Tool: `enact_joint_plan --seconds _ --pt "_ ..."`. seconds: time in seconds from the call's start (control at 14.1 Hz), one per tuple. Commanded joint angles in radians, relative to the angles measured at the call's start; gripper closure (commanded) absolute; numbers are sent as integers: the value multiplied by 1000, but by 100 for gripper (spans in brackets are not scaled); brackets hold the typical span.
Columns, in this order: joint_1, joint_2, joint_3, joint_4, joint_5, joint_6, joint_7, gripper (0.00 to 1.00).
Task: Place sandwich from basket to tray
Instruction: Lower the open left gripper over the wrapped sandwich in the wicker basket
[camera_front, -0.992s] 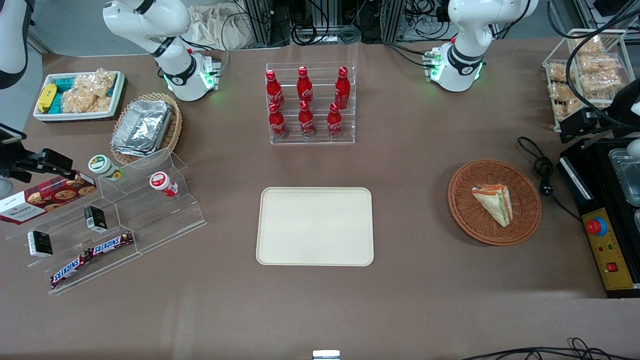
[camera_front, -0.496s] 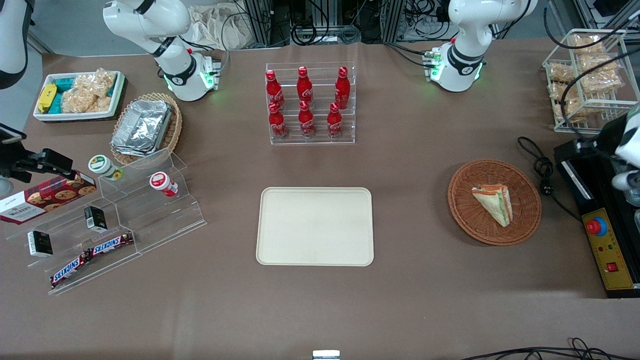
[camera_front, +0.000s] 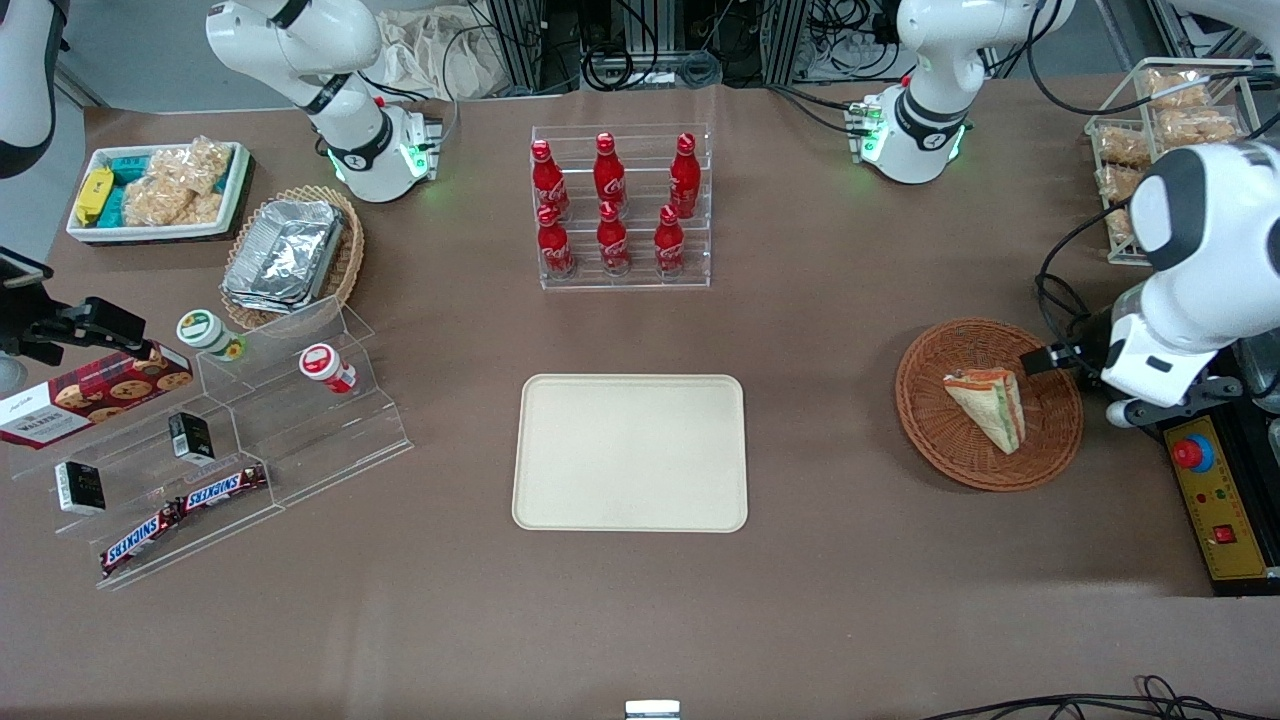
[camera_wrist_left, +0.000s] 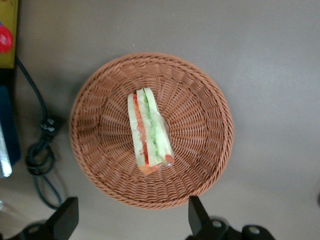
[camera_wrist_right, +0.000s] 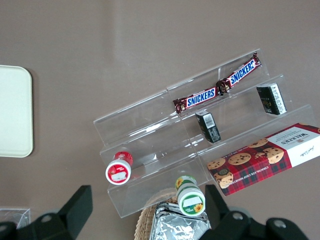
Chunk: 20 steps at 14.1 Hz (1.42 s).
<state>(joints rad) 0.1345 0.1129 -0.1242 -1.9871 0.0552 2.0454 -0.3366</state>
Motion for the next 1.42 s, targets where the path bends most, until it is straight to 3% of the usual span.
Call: enact_joint_plan --seconds 0.0,0.28,0.64,1.35 --pt "2 37 -3 -90 -2 175 -123 2" --pt "2 128 -3 -93 1 267 -240 2" --pt "7 152 6 -182 3 432 -286 2" --pt "14 156 21 -190 9 470 -291 2"
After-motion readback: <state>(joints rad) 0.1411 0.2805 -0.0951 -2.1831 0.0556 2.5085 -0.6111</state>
